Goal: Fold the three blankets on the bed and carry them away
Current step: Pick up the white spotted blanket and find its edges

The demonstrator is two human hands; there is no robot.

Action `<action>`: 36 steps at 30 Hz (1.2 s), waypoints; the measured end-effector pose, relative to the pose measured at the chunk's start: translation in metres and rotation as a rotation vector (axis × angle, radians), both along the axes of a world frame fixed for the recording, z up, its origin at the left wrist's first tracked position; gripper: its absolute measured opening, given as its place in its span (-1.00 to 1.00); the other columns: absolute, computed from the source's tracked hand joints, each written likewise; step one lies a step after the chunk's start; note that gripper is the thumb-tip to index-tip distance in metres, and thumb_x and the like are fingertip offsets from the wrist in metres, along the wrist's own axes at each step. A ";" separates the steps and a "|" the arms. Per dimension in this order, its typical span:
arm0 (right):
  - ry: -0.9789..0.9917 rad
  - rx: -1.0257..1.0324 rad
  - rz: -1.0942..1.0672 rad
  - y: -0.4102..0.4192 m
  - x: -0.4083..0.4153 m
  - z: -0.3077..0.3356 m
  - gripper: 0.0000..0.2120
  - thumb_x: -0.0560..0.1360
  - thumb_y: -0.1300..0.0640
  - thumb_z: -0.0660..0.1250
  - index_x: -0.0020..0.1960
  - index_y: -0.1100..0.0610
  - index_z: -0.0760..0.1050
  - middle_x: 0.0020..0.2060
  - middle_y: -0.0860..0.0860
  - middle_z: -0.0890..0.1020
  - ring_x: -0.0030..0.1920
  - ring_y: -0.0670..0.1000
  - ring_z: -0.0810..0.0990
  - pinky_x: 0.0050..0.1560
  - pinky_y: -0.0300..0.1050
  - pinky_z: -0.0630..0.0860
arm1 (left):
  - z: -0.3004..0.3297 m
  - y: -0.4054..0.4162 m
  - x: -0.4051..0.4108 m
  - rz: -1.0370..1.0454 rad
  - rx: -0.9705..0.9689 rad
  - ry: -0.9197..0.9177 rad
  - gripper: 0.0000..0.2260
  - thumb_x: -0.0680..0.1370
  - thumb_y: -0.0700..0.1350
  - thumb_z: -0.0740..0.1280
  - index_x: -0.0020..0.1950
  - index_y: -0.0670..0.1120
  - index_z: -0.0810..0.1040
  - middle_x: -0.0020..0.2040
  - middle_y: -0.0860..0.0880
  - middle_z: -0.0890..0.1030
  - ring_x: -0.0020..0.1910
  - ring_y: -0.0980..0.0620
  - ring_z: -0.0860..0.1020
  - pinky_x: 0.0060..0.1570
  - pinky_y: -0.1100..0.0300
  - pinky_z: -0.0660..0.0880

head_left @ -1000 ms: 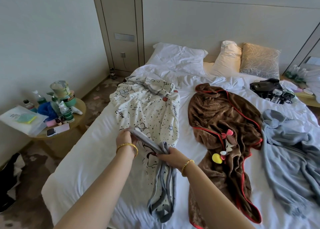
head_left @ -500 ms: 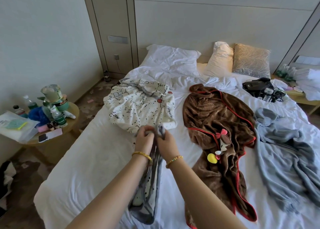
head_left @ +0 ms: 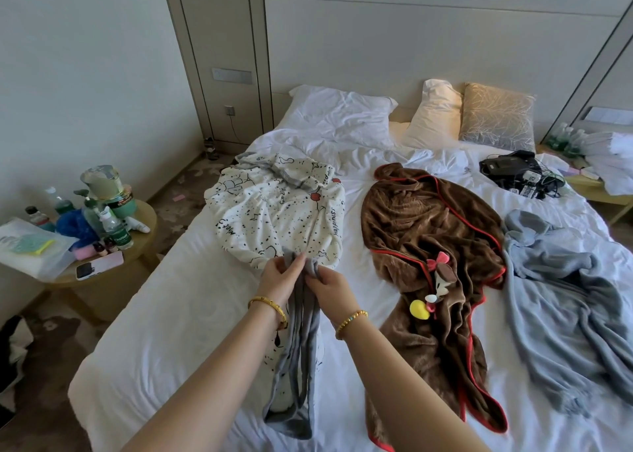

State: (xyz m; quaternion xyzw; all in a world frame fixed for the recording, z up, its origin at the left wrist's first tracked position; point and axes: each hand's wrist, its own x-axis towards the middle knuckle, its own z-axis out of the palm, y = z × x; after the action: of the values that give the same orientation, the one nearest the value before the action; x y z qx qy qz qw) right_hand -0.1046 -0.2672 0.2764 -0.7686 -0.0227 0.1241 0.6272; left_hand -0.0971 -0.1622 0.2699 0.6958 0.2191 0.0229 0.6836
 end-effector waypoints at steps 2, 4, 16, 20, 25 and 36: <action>0.017 0.014 0.010 0.000 0.000 0.001 -0.80 0.57 0.25 0.20 -0.02 0.39 0.50 -0.23 0.10 0.51 -0.20 -0.02 0.43 -0.17 -0.18 0.41 | -0.002 0.002 -0.001 0.029 0.064 0.004 -0.75 0.49 0.02 0.36 0.02 -0.11 0.45 -0.08 0.02 0.55 -0.08 0.08 0.52 -0.15 0.27 0.40; 0.035 -0.022 -0.008 0.002 -0.001 0.003 -0.85 0.57 0.22 0.20 -0.06 0.30 0.47 -0.27 0.07 0.49 -0.26 -0.03 0.42 -0.24 -0.25 0.39 | -0.001 0.003 -0.003 0.056 0.122 0.002 -0.79 0.51 -0.03 0.33 0.06 -0.08 0.40 -0.08 0.03 0.51 -0.12 0.09 0.48 -0.19 0.28 0.36; -0.254 -0.304 -0.128 0.011 -0.003 0.003 -0.80 0.56 0.25 0.15 -0.08 0.19 0.55 -0.33 -0.03 0.51 -0.28 0.00 0.43 -0.31 -0.27 0.25 | 0.000 -0.004 -0.007 -0.049 0.067 -0.065 -0.89 0.56 -0.10 0.24 0.05 -0.06 0.37 -0.10 -0.10 0.53 -0.13 -0.04 0.54 -0.04 -0.01 0.54; -0.378 -0.394 -0.107 0.012 -0.004 0.002 -0.73 0.57 0.24 0.13 0.19 0.15 0.52 -0.15 0.07 0.65 -0.17 0.08 0.57 -0.20 -0.19 0.41 | -0.001 -0.003 -0.003 -0.055 -0.023 -0.057 -0.92 0.56 -0.13 0.26 0.02 -0.05 0.38 -0.06 -0.10 0.55 0.00 -0.12 0.57 0.06 -0.12 0.54; -0.516 -0.462 -0.068 0.008 -0.006 0.000 -0.67 0.57 0.23 0.14 0.30 0.09 0.46 -0.03 0.12 0.65 -0.01 0.12 0.60 -0.05 -0.09 0.49 | 0.005 -0.004 -0.003 -0.010 -0.348 -0.033 -0.89 0.57 -0.10 0.24 -0.15 -0.03 0.48 -0.22 -0.05 0.60 -0.24 0.04 0.60 -0.30 0.15 0.53; -0.320 -0.345 0.009 0.009 -0.009 -0.002 -0.85 0.53 0.12 0.22 0.05 0.06 0.51 -0.19 -0.02 0.64 -0.25 -0.07 0.54 -0.24 -0.25 0.44 | 0.000 0.005 -0.009 -0.066 -0.424 0.010 -0.75 0.58 0.03 0.24 0.04 -0.15 0.52 -0.09 -0.15 0.63 -0.12 -0.04 0.64 -0.33 0.16 0.56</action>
State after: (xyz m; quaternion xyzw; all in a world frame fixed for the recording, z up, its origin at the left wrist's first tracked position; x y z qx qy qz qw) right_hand -0.1139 -0.2581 0.2747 -0.8742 -0.1039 0.0056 0.4743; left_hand -0.1056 -0.1574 0.2700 0.5434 0.1994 -0.0494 0.8139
